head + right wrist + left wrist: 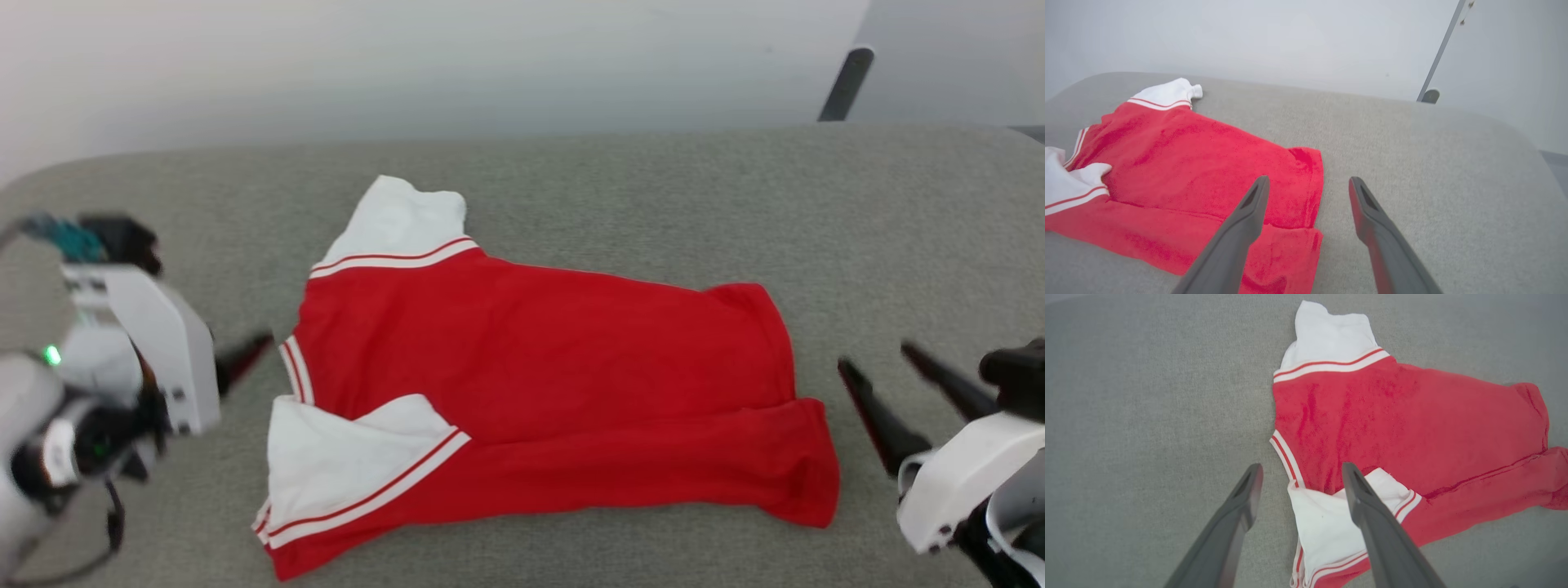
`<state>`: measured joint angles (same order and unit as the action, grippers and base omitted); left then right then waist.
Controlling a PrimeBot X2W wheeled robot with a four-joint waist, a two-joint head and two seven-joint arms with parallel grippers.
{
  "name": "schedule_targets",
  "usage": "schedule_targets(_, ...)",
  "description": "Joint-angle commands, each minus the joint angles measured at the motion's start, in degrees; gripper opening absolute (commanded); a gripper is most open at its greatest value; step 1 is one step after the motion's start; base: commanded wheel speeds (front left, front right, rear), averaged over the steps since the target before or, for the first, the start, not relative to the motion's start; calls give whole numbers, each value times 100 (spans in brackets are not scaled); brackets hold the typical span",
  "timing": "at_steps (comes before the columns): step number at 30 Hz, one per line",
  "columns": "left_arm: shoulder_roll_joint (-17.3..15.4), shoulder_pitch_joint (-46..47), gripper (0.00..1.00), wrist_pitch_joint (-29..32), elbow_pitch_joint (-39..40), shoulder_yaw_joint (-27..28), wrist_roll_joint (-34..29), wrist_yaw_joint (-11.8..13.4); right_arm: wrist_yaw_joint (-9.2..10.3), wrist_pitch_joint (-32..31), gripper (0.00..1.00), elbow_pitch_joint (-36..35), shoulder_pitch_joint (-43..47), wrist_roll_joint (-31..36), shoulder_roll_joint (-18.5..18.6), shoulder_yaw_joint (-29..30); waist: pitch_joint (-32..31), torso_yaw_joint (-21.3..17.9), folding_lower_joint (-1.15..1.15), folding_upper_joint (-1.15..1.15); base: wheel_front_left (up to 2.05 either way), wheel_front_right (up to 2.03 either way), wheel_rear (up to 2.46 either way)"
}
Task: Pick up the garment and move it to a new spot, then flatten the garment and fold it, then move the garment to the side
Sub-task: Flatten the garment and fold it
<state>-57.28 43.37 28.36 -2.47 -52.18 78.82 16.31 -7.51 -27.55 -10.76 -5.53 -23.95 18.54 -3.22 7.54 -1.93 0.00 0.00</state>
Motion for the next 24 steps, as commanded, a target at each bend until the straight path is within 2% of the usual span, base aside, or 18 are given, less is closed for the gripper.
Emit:
schedule_targets(1,91,209,100,-131,-158,67,-146,-121,5,445,100,-84,-132,161,-39,5,70,-126,0,0,0,0,0)
schedule_targets(7,393,821,100,-487,-768,142,-628,-472,4,1866,100,-222,-410,679,-173,21,310,-372,0,0,0,0,0)
schedule_targets(12,653,1360,100,-581,-1416,144,-918,-786,4,2602,100,-272,-580,977,-318,70,633,-593,0,0,0,0,0)
schedule_targets(18,929,2078,100,-514,-2146,206,-1065,-1141,5,2997,100,-362,-734,1144,-442,92,1189,-848,0,0,0,0,0)
schedule_targets(19,929,2078,100,-514,-2146,206,-1065,-1141,5,2997,100,-362,-734,1144,-442,92,1189,-848,0,0,0,0,0)
schedule_targets(24,1075,2668,100,-235,-2757,179,-1160,-1449,4,3194,100,-409,-820,1194,-533,72,1660,-1004,0,0,0,0,0)
